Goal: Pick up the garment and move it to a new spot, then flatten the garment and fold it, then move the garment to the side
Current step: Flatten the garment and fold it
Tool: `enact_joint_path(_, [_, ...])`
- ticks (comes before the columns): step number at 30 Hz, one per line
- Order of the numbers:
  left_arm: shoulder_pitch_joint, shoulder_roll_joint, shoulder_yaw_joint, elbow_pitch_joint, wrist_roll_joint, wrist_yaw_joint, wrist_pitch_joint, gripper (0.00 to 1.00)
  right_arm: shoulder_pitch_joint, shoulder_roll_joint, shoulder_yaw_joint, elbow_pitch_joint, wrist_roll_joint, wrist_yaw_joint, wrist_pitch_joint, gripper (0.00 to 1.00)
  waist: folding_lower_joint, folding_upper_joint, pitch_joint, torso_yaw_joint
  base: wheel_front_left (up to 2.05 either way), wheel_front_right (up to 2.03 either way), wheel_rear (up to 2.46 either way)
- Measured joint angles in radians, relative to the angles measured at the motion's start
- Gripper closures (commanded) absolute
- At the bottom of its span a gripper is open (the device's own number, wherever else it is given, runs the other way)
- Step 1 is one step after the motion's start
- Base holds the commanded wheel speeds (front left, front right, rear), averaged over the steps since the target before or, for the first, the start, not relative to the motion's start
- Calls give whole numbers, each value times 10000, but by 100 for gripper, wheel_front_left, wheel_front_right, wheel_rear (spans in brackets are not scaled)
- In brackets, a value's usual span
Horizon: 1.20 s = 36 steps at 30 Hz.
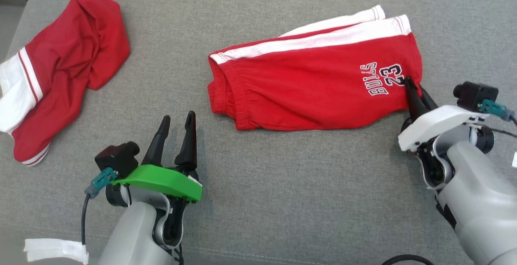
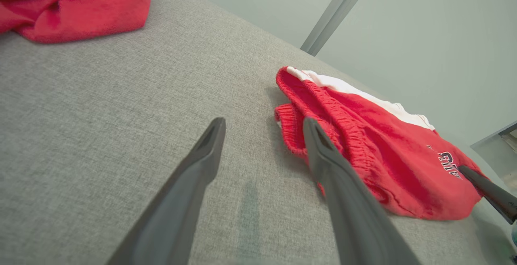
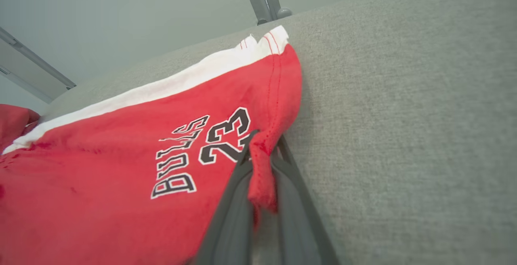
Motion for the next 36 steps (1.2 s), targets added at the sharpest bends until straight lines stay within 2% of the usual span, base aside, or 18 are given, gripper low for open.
enact_joint_path(11, [505,2,169,107,169,0,0,0,1370,230,-621,-1026,-176,-2,0,100,0,0,-781,-561,0,0,0])
enact_joint_path(18, [645,2,136,151,165,0,0,0,1848,265,-1035,-1369,-311,-2,0,100,0,0,-1051,-592,0,0,0])
enact_joint_path(30, [738,2,12,196,-38,0,0,0,1237,462,-836,-1557,-734,-2,0,100,0,0,-969,-274,0,0,0])
enact_joint_path(36, [857,4,132,217,-38,0,0,0,1205,587,-424,-1710,-884,-2,0,100,0,0,-1086,-210,0,0,0])
